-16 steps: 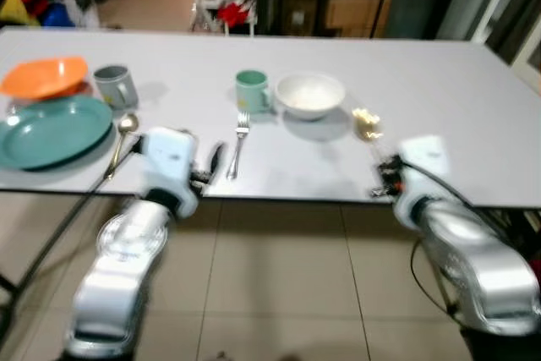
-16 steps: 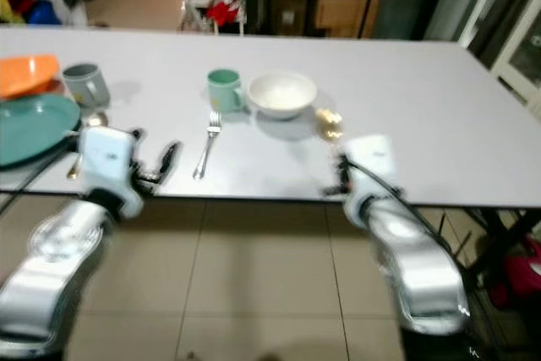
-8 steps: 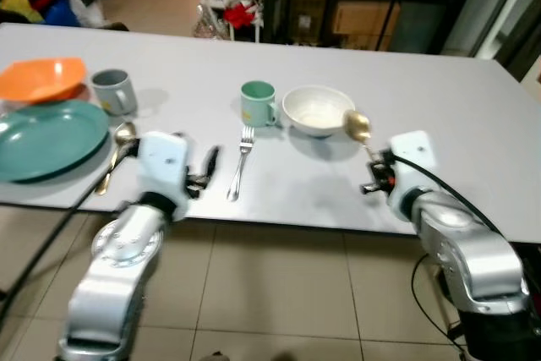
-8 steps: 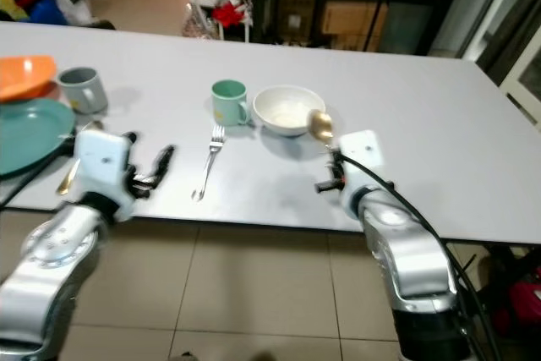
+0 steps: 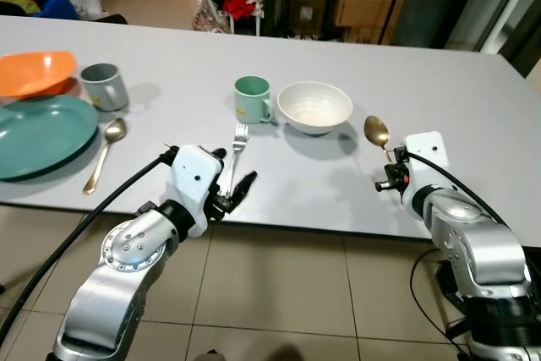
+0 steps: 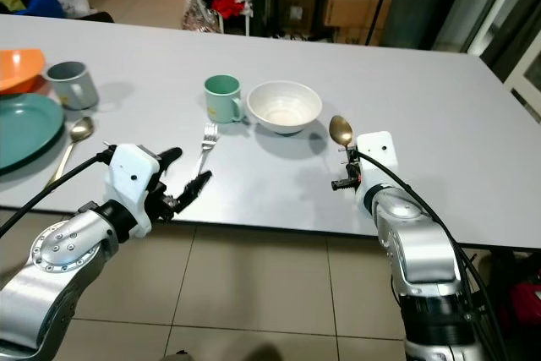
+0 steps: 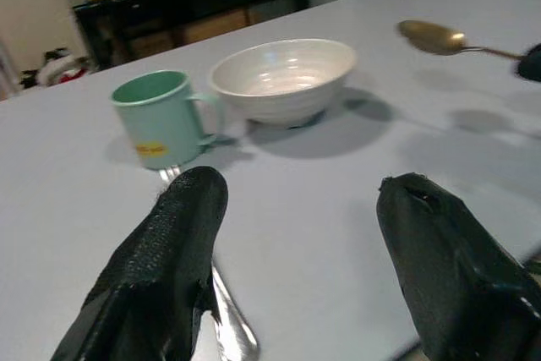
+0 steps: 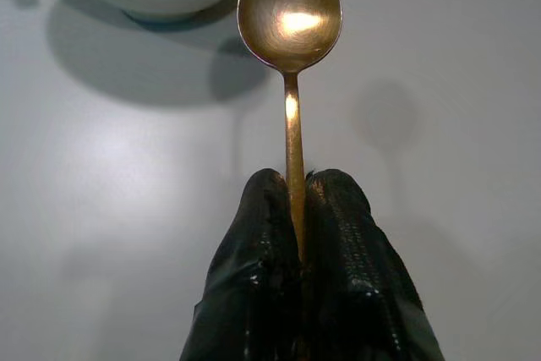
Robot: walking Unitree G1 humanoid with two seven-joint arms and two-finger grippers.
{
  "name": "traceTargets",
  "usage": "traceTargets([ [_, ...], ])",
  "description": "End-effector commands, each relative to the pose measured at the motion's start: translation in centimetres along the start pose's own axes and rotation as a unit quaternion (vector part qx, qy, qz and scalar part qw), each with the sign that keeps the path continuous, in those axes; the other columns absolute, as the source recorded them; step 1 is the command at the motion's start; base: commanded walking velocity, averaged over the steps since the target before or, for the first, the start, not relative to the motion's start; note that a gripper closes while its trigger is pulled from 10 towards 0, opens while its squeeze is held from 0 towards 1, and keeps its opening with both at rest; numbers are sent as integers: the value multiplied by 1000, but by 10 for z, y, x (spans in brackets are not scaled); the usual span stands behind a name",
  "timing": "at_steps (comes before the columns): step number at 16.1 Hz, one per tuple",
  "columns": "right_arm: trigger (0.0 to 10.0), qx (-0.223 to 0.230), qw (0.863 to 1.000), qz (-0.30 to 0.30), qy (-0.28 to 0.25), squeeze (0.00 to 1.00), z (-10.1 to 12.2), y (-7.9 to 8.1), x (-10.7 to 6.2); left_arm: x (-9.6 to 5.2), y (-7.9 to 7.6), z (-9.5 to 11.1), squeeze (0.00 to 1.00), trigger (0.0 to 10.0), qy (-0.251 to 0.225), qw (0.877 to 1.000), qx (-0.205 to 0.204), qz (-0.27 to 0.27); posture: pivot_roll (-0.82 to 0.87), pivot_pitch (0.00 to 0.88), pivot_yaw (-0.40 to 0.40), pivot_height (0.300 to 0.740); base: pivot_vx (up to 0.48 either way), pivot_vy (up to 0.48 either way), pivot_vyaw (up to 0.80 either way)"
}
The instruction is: Setting the table
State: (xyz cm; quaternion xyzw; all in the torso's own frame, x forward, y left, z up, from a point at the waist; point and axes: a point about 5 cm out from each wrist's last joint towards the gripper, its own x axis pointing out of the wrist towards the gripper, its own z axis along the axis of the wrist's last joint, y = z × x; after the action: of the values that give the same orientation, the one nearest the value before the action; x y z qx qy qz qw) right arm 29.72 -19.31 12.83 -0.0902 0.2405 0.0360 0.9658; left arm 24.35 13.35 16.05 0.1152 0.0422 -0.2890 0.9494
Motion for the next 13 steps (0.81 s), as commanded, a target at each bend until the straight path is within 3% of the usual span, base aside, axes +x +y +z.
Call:
traceTargets([
  [1, 10000, 9, 1000, -7, -7, 0, 4, -8, 3, 2, -6, 3, 0, 10000, -7, 1000, -1, -27, 147, 0, -24, 740, 0, 0, 0],
  [6, 10000, 53, 998, 29, 24, 0, -2, -3, 31, -4, -12, -3, 0, 10000, 13, 997, 2, -77, 149, 0, -3, 740, 0, 0, 0],
  [9, 10000, 44, 998, 39, 33, 0, -3, 9, 46, -7, -13, -6, 0, 10000, 24, 995, 7, -94, 151, 0, 8, 740, 0, 0, 0],
  [13, 10000, 36, 999, 6, 24, 0, 3, 15, 58, -8, -16, -6, 0, 10000, 26, 992, 6, -122, 151, 0, 13, 740, 0, 0, 0],
])
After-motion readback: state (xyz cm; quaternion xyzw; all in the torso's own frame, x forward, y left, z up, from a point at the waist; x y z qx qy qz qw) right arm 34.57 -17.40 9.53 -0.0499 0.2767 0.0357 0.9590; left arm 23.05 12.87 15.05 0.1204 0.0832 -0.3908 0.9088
